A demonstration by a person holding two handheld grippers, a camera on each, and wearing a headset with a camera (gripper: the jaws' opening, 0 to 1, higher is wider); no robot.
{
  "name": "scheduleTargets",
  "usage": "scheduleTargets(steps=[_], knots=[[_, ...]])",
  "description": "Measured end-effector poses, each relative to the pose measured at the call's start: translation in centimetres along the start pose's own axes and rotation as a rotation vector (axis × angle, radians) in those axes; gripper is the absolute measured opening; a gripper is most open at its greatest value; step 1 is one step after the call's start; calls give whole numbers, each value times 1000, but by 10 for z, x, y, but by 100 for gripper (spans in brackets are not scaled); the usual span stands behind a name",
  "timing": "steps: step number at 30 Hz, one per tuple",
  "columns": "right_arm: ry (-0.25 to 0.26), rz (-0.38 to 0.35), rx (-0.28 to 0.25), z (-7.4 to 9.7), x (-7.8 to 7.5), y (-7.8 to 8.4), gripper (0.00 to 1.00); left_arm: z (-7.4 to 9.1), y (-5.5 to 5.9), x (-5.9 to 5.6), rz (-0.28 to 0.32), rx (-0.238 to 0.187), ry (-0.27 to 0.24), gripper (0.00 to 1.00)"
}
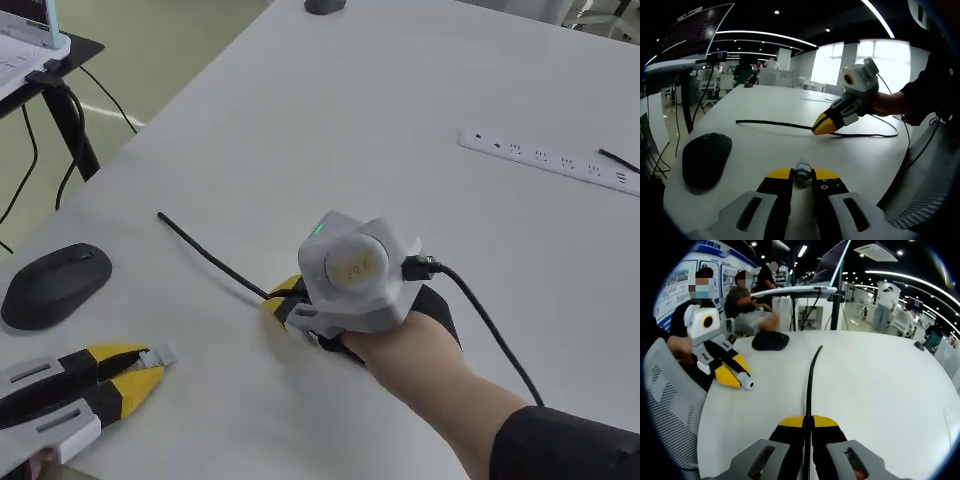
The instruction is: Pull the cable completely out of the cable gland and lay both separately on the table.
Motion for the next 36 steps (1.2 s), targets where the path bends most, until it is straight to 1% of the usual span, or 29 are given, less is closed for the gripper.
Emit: scheduleTargets(steps=[1,4,5,8,9,10,11,12,13,14,16,17,18,19,20,21,22,23,25,27,28,29,30,31,32,33,34,36], knots=[[0,-2,2,0,0,0,0,0,0,1,-15,-3,-12,15],[3,-28,8,-4,-2,2,0,0,0,-1,-19,-2,-3,15],[2,-28,-5,-4,-2,1,0,-1,0,-1,-24,-3,-4,15],[1,-31,-5,-4,-2,0,0,-2,-1,-1,-17,-5,-9,16],[0,-30,-8,-4,-2,0,0,-2,1,0,-18,9,-18,17],[0,-32,-7,-4,-2,0,2,-2,6,1,-45,41,-25,17],[2,-35,-7,-4,-2,0,5,-4,3,2,-45,5,-20,19],[0,-36,-9,-3,-2,0,6,-5,3,3,-19,0,-17,25],[0,-40,-8,-3,-2,0,9,-5,3,3,-15,-6,-11,29],[6,-44,-8,-3,-2,0,11,-5,2,3,-10,-13,-17,34],[6,-52,-13,-3,-1,0,17,-5,2,5,8,-24,-22,40],[7,-60,-13,-3,-1,1,20,-6,2,5,13,-26,-24,44],[16,-68,-23,-2,-1,0,23,-5,1,5,16,-35,-28,48],[29,-69,-42,-1,-3,-1,29,-6,1,4,12,-40,-31,53],[46,-65,-60,0,-4,-3,34,-6,1,4,-5,-32,-37,63],[49,-73,-73,1,-5,-3,41,-7,1,3,-20,-27,-42,73],[51,-83,-81,2,-5,-4,47,-7,-2,2,-31,-43,-42,81],[52,-99,-92,2,-6,-4,52,-7,-5,0,-23,-56,-37,87],[55,-115,-106,4,-7,-5,67,-6,-7,-1,-3,-69,-38,90],[72,-141,-165,9,-10,-10,82,-7,-11,0,51,-99,-46,99],[76,-158,-173,11,-12,-11,88,-6,-12,0,57,-106,-44,99],[81,-187,-177,14,-13,-10,95,-5,-15,-4,83,-121,-28,99],[81,-209,-184,17,-15,-10,98,-5,-17,-7,102,-125,-13,99],[70,-240,-166,22,-15,-7,100,-5,-18,-10,110,-121,1,99],[64,-258,-161,26,-15,-5,100,-5,-20,-12,104,-121,0,99],[72,-277,-159,32,-17,-3,100,-5,-23,-14,105,-125,6,99],[76,-280,-153,36,-18,0,100,-5,-25,-16,115,-126,10,99],[96,-290,-124,48,-21,7,100,-6,-31,-18,139,-128,19,100]])
Point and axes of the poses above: the centre of the closed fingertips' face, and the gripper's own axes: z roughly backward along the fingers, x roughly to its left, y roughly out of its underside, the point moved 4 cm from there along z, roughly backward along the fingers, and after that the axes turned 5 degrees about -z, right-handed, at the moved point
